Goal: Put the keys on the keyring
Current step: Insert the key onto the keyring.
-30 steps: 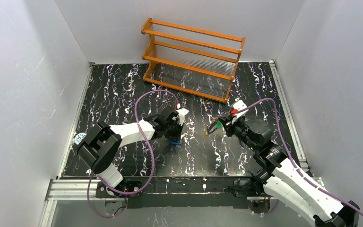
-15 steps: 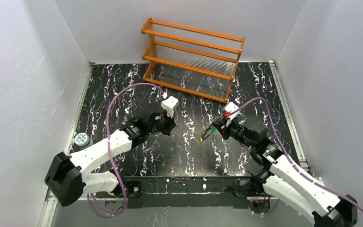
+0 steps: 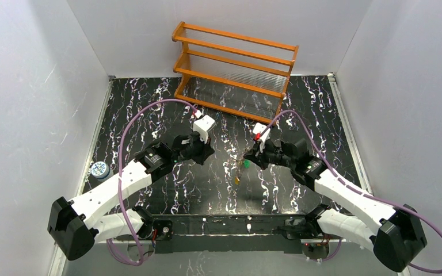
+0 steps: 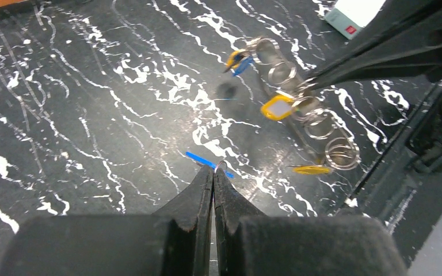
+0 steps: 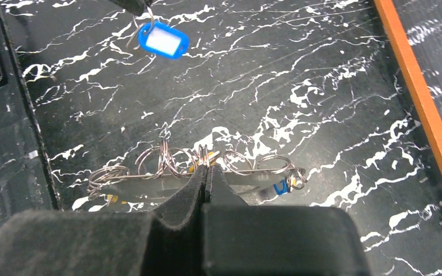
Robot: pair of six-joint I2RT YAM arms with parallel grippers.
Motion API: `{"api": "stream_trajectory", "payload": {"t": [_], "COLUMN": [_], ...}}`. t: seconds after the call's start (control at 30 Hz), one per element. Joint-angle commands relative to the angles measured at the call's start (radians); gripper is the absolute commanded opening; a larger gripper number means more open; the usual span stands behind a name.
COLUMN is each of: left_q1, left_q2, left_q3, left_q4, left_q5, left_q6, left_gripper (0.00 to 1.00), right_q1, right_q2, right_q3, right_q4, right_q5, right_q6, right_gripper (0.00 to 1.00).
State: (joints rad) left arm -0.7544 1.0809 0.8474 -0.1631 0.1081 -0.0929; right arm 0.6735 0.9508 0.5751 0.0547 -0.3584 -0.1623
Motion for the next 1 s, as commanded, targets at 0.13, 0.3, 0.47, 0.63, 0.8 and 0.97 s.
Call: {"api": "stream_trajectory", "payload": {"t": [0.13, 0.3, 0.47, 0.63, 0.8, 0.97], "left_q1": [-0.009, -0.058, -0.123, -0.16, -0.169, -0.177], "left_q2": [-0.051, -0.031, 0.016, 0.044, 0.05, 0.05], "left_q3": [-0.036, -0.058, -0.064, -0.072, -0.082, -0.097], "left_q4": [0.103, 0.13, 0.156, 0.208, 0.227, 0.248], "left_q5": [0.187, 0.156, 0.122, 0.116, 0.105, 0.07], "left_q6": [-0.029, -0.019, -0.013, -0.013, -0.021, -0.047], "left_gripper": [0.0, 0.0, 0.0, 0.0, 0.0, 0.0], "right_q1": [0.022, 0.08, 0.127, 0.144, 0.147, 0.147], "right_q2": [0.06, 0.081, 0.087, 0.082, 0.075, 0.07], "right_q3": [0.063, 0.056, 0.054, 0.049, 0.041, 0.039], "right_q4": [0.114, 0.117, 0.117, 0.138, 0.164, 0.166], "right_q5": [-0.113, -0.088, -0.047, -0.039, -0.038, -0.048], "right_q6": [-0.034, -0.065, -0.088, -0.074, -0.046, -0.041], "right_gripper": [0.01, 0.01, 0.01, 0.01, 0.01, 0.01]}}
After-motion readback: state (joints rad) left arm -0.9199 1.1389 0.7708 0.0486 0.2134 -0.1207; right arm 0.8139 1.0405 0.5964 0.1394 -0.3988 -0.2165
